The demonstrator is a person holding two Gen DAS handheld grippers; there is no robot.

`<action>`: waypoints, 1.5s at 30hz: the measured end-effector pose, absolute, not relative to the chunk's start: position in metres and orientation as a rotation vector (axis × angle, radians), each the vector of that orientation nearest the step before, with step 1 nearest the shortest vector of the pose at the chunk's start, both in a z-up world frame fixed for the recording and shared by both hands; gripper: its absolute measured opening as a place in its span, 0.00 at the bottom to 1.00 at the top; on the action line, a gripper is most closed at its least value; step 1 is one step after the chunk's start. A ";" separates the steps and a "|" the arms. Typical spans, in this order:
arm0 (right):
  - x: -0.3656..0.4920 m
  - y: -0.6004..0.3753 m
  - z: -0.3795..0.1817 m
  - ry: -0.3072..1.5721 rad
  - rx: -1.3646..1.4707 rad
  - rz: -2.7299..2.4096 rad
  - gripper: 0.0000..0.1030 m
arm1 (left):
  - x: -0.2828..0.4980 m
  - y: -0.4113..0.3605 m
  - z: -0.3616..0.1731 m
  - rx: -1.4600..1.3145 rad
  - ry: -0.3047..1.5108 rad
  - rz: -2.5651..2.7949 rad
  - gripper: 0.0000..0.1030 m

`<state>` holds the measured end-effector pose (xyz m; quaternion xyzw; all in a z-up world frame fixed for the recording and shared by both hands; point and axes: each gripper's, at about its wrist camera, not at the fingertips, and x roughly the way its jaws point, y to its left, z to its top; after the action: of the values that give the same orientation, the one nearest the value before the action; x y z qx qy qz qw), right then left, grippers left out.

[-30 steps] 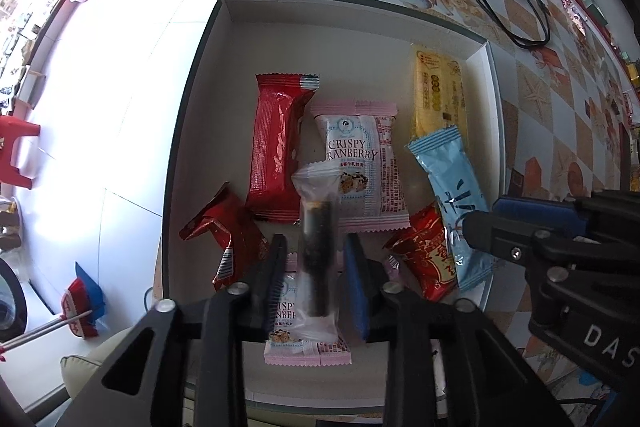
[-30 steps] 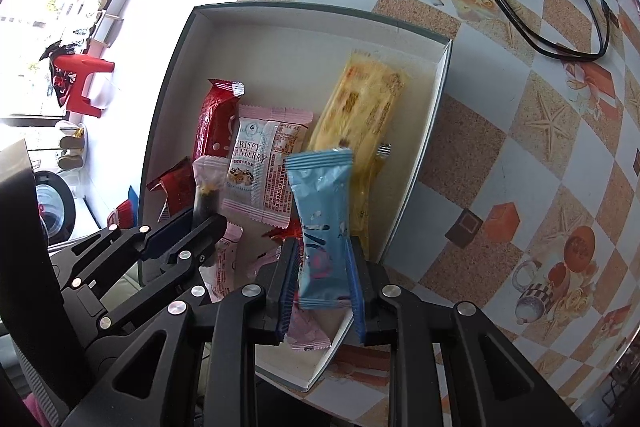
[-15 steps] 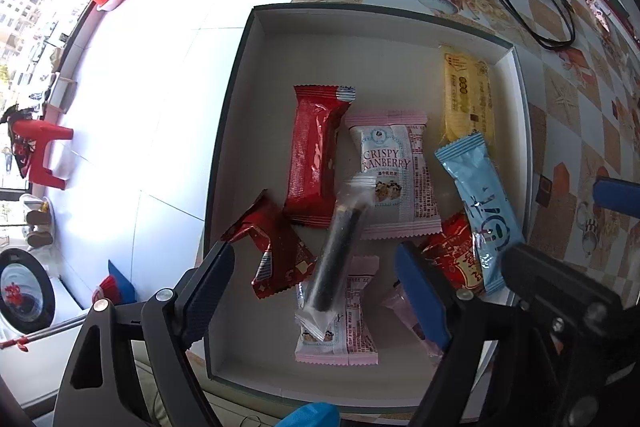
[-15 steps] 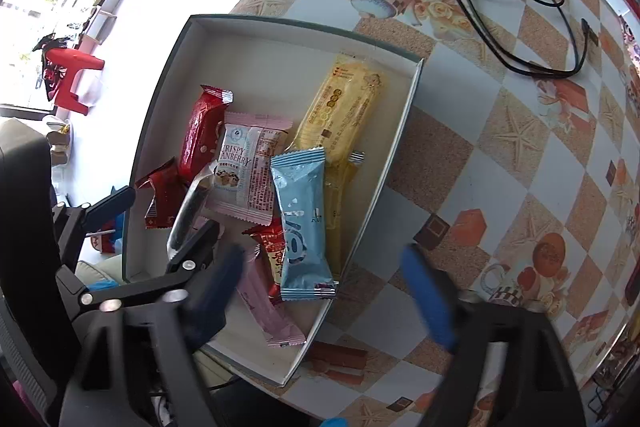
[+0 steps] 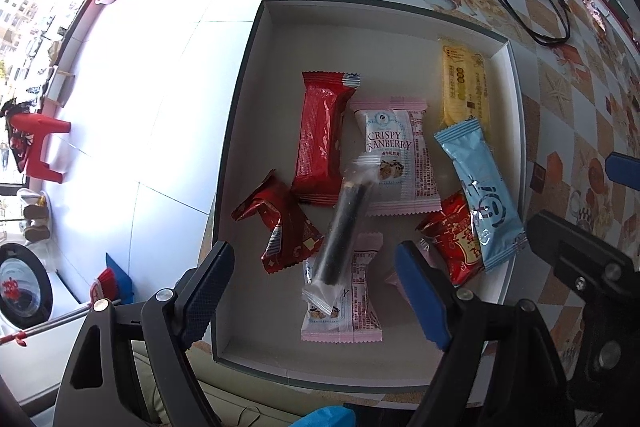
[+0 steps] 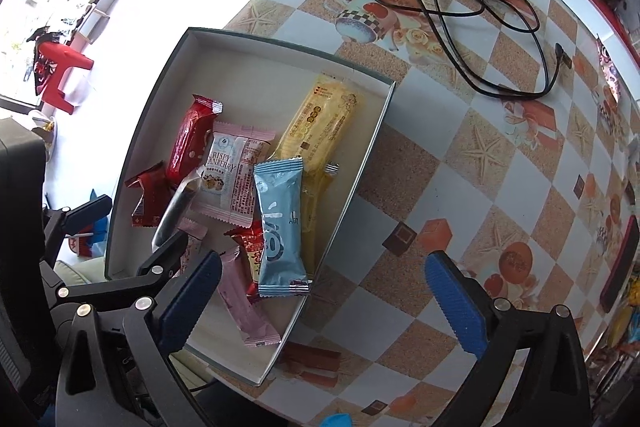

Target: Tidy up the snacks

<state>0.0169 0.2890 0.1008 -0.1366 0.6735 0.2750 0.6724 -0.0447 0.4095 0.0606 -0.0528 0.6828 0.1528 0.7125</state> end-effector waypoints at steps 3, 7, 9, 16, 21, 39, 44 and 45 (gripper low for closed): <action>0.014 0.293 0.103 1.508 -0.325 0.628 0.99 | -0.047 0.407 0.063 -0.116 1.516 0.338 0.83; 0.012 0.296 0.105 1.504 -0.335 0.633 0.99 | -0.045 0.407 0.066 -0.115 1.514 0.340 0.83; 0.012 0.297 0.105 1.503 -0.336 0.633 0.99 | -0.046 0.405 0.067 -0.113 1.512 0.339 0.83; 0.012 0.297 0.106 1.500 -0.339 0.630 0.99 | -0.048 0.403 0.070 -0.099 1.505 0.329 0.83; 0.009 0.297 0.107 1.494 -0.348 0.634 0.99 | -0.049 0.399 0.075 -0.099 1.498 0.321 0.83; 0.007 0.298 0.112 1.487 -0.346 0.634 0.99 | -0.055 0.396 0.081 -0.096 1.490 0.296 0.83; 0.007 0.297 0.113 1.488 -0.347 0.634 0.99 | -0.054 0.396 0.082 -0.090 1.492 0.288 0.83; 0.007 0.298 0.113 1.488 -0.347 0.634 0.99 | -0.054 0.396 0.081 -0.089 1.494 0.286 0.83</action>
<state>0.0067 0.2975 0.1128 -0.1544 0.6619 0.2821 0.6771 -0.0541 0.3960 0.0812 -0.0405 0.6768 0.1296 0.7236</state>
